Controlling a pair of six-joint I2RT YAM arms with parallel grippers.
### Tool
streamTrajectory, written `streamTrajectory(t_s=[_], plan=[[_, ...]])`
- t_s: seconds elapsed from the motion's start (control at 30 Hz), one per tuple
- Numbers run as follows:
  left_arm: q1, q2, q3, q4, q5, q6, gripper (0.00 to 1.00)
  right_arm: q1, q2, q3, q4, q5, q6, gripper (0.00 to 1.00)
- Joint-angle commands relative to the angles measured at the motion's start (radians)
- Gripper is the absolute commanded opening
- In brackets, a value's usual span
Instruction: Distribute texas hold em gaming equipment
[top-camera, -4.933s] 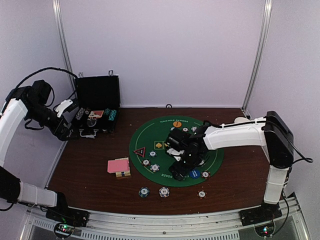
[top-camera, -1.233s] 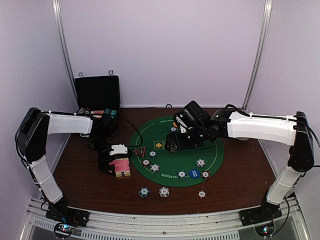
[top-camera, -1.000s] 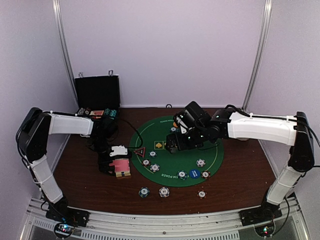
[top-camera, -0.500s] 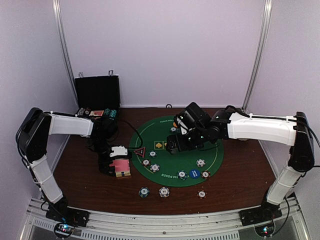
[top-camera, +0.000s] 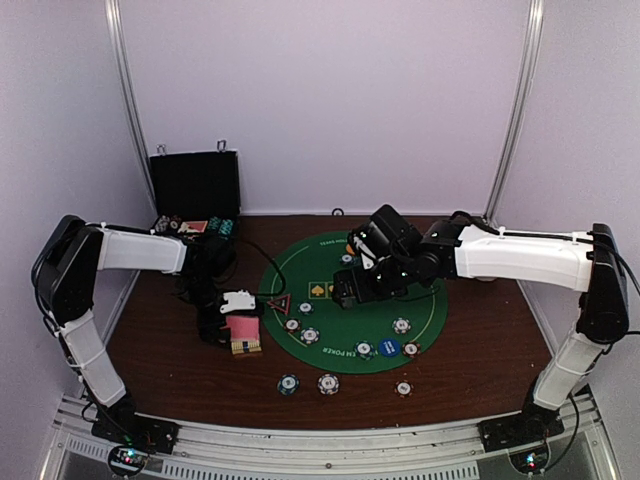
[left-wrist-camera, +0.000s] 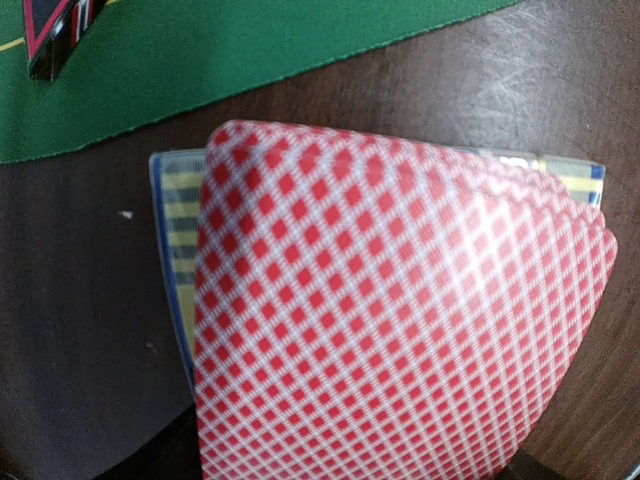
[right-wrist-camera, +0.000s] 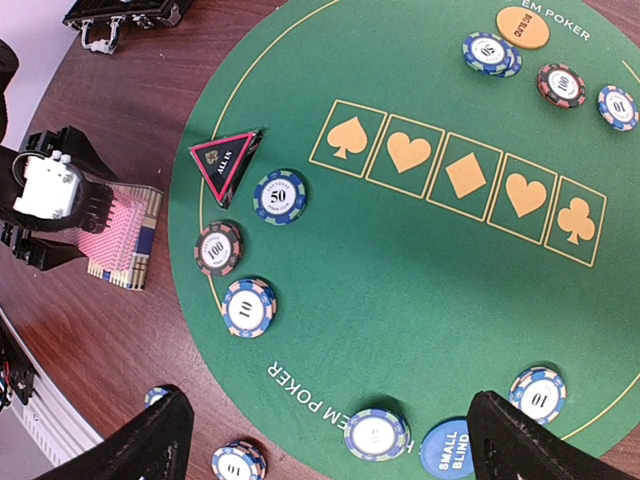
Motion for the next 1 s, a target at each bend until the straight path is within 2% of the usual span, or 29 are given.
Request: streamTrajectory(t_s=[0.0, 0.17, 0.57, 0.77, 0.8, 0.97], plan=[[-0.010, 0.012, -0.045, 0.012, 0.020, -0.007, 0.80, 0.007, -0.028, -0.017, 0.011, 0.020, 0.013, 0.99], [-0.022, -0.014, -0.078, 0.040, 0.011, 0.005, 0.72, 0.006, -0.025, -0.018, 0.014, 0.013, 0.016, 0.97], [-0.027, -0.025, -0.094, 0.043, 0.020, 0.003, 0.41, 0.005, -0.010, -0.015, 0.039, -0.026, 0.045, 0.94], [-0.027, -0.032, -0.093, 0.047, -0.006, -0.005, 0.03, 0.006, 0.006, -0.012, 0.055, -0.057, 0.061, 0.92], [-0.026, -0.032, -0.091, 0.048, -0.013, -0.008, 0.00, 0.005, 0.007, -0.011, 0.058, -0.060, 0.062, 0.91], [-0.027, -0.056, -0.078, 0.037, -0.021, -0.016, 0.00, 0.007, 0.008, -0.012, 0.067, -0.069, 0.071, 0.91]])
